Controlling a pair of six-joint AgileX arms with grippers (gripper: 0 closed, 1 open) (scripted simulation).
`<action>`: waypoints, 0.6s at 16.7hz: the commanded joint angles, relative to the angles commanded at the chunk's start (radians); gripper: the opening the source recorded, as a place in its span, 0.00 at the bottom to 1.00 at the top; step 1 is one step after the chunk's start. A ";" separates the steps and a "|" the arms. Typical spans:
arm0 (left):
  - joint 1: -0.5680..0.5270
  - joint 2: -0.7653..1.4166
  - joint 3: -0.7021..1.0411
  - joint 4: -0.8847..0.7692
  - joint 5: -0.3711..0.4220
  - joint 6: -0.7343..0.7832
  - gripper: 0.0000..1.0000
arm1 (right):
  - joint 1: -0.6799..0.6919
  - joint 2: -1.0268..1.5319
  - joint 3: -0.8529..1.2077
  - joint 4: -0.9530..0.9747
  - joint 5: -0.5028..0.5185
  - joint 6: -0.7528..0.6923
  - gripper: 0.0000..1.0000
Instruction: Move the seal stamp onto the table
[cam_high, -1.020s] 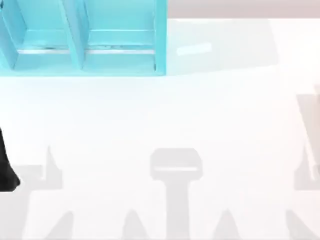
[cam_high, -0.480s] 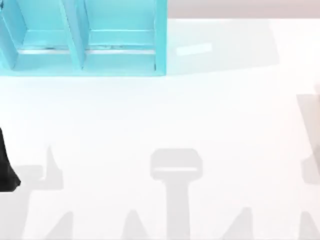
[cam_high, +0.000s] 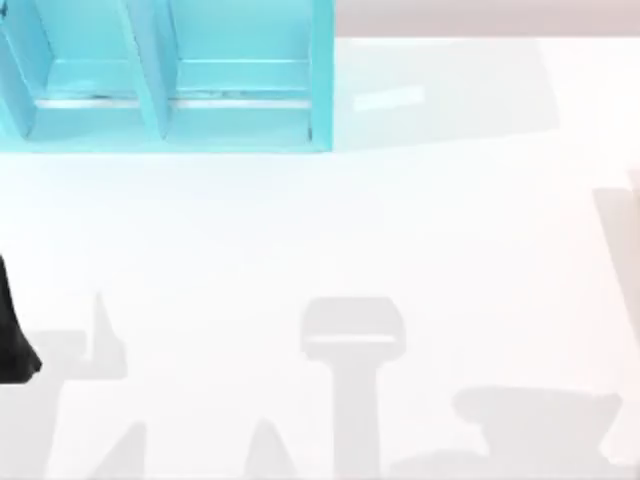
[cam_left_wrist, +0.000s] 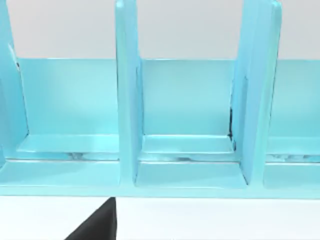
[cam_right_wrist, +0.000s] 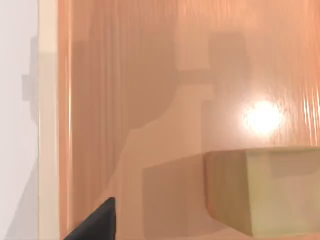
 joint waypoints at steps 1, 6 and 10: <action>0.000 0.000 0.000 0.000 0.000 0.000 1.00 | -0.028 0.098 0.072 -0.065 0.000 -0.026 1.00; 0.000 0.000 0.000 0.000 0.000 0.000 1.00 | -0.135 0.463 0.365 -0.328 -0.004 -0.130 1.00; 0.000 0.000 0.000 0.000 0.000 0.000 1.00 | -0.171 0.574 0.459 -0.417 -0.008 -0.166 1.00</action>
